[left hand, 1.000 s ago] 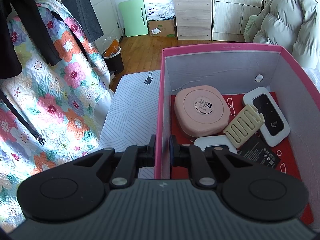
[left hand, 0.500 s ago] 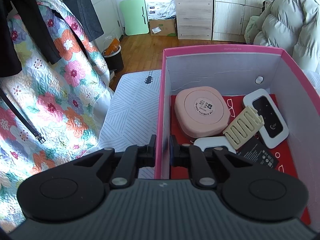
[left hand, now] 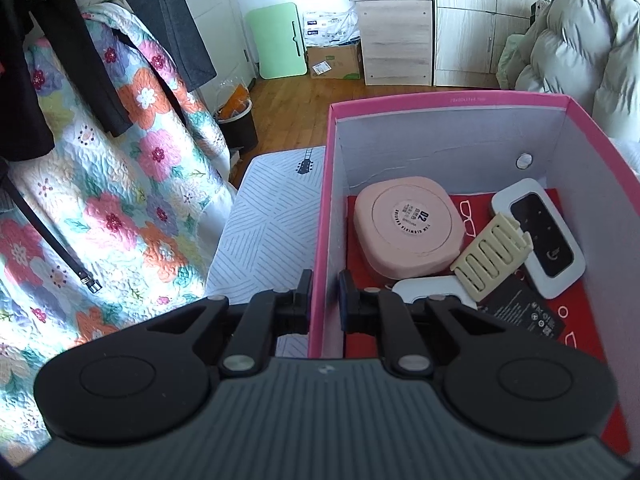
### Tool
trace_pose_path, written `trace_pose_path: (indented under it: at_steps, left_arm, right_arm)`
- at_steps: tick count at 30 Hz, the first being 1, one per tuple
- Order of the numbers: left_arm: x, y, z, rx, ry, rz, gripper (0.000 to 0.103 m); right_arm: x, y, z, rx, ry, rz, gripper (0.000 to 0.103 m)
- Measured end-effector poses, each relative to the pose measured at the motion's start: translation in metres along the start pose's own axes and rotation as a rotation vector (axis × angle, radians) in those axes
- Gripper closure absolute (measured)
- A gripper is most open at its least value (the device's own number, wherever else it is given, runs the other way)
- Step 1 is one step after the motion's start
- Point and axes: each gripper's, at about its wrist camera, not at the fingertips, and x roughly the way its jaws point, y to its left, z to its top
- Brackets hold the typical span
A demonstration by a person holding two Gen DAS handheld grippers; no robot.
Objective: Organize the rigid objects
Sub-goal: 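Move the right tool to the black square case on the bed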
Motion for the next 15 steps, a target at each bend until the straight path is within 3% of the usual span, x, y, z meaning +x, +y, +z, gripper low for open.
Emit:
trace_pose_path:
  at_steps: [3,6,7,12,15]
  left_arm:
    - [0.0,0.0,0.001,0.0,0.0,0.002,0.092]
    - [0.0,-0.001,0.001,-0.001,0.0,0.002,0.092]
    - [0.0,-0.001,0.001,0.001,0.0,0.003,0.092]
    - [0.002,0.0,0.001,0.004,-0.001,0.002,0.092]
    - [0.002,0.0,0.001,0.004,-0.002,0.001,0.092]
  right_arm:
    - [0.019,0.007,0.017,-0.05,-0.008,0.035,0.043]
    - [0.043,0.007,0.031,-0.098,-0.008,0.061,0.034]
    - [0.051,0.004,0.036,-0.078,-0.004,0.055,0.029]
    - [0.093,-0.024,0.053,0.147,0.07,0.087,0.029]
    - [0.108,-0.027,0.051,0.159,0.099,0.074,0.03]
